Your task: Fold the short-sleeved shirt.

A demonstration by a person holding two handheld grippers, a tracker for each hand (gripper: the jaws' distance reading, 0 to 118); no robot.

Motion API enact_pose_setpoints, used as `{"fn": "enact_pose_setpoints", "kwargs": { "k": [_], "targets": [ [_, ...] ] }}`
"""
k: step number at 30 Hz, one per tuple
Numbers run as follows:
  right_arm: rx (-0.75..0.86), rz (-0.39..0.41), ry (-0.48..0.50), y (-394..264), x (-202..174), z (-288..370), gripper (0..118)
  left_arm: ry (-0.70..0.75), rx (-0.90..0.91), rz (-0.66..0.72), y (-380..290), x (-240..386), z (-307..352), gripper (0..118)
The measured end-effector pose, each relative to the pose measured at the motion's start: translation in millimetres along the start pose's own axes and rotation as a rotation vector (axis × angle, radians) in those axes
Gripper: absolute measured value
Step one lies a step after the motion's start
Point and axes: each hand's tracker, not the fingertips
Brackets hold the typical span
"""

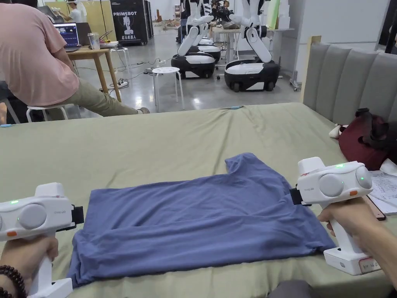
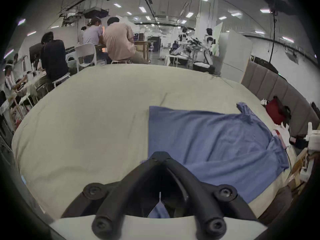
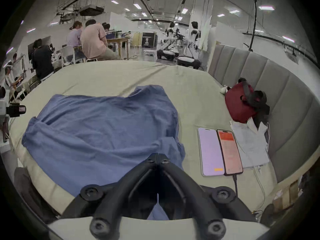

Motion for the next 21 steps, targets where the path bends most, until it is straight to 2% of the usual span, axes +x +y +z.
{"fn": "enact_pose_setpoints", "kwargs": {
  "k": [6, 9, 10, 11, 12, 13, 14, 15, 18, 21],
  "targets": [
    [-0.018, -0.026, -0.010, 31, 6, -43, 0, -0.003, -0.009, -0.035, 39, 11, -58, 1],
    [-0.032, -0.008, -0.025, 52, 6, -63, 0, -0.029, -0.049, 0.023, 56, 5, -95, 2],
    [-0.035, -0.006, -0.029, 60, 7, -72, 0, -0.025, -0.054, 0.032, 62, 4, -109, 9],
    [-0.036, -0.005, -0.031, 67, 8, -80, 0, -0.021, -0.055, 0.033, 66, 3, -121, 26],
    [-0.035, -0.003, -0.035, 73, 6, -85, 0, -0.018, -0.060, 0.029, 71, 1, -135, 64],
    [-0.033, 0.000, -0.038, 79, 6, -93, 0, -0.018, -0.079, 0.013, 74, -1, -150, 87],
    [-0.033, 0.000, -0.039, 83, 5, -100, 0, -0.009, -0.104, -0.002, 76, -1, -163, 102],
    [-0.037, 0.002, -0.037, 86, 4, -108, 0, 0.010, -0.110, -0.006, 76, -3, -177, 102],
    [-0.056, 0.058, -0.032, 92, -8, -126, 0, 0.071, -0.140, -0.042, 75, -6, -212, 85],
    [-0.091, 0.051, -0.017, 99, -10, -150, 0, 0.093, -0.178, -0.054, 68, -8, -233, 83]
  ]
}}
